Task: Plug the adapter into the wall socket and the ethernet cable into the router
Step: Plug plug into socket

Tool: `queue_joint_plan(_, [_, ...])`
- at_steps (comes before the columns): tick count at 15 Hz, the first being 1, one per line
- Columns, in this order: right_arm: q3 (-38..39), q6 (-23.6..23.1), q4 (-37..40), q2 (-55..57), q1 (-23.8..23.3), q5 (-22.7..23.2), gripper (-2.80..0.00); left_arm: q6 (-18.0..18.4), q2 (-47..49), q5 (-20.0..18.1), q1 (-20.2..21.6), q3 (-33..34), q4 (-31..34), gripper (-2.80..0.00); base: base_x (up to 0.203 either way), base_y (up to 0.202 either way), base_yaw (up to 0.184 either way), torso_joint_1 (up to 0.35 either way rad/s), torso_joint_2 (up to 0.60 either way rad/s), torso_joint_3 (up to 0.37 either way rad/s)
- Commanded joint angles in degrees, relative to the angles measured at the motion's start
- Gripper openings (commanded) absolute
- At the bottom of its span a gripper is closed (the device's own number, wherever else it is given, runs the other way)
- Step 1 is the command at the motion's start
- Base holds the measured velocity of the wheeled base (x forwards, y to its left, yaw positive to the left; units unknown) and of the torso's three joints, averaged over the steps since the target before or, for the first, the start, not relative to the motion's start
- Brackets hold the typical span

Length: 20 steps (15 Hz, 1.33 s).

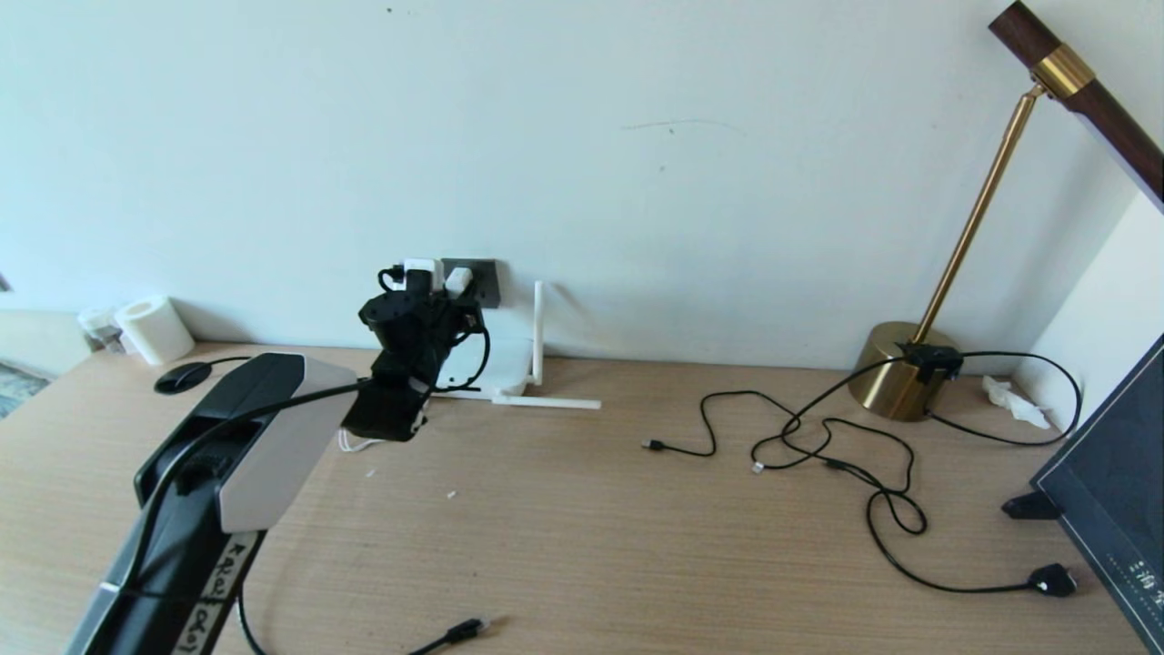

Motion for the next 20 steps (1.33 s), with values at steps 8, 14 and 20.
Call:
queue_joint_plan(8, [0.0,0.03,-0.05,0.09,0.02,-0.02,0.0,0.02,1.58,1.36,-0.25,-1.38,0.33,-2.8,0.0,0.0,0.0,0.0,0.0,0.0])
queue_joint_plan(14, [0.0,0.03,-0.05,0.09,0.02,-0.02,0.0,0.02,1.58,1.36,-0.26,-1.38,1.04,-2.8,0.0,0.0,0.0,0.0,0.0,0.0])
queue_joint_plan(20, [0.0,0.03,-0.05,0.09,0.02,-0.02,0.0,0.02,1.58,1.45,-0.17,-1.38,0.69,-2.8,0.0,0.0,0.0,0.0,0.0,0.0])
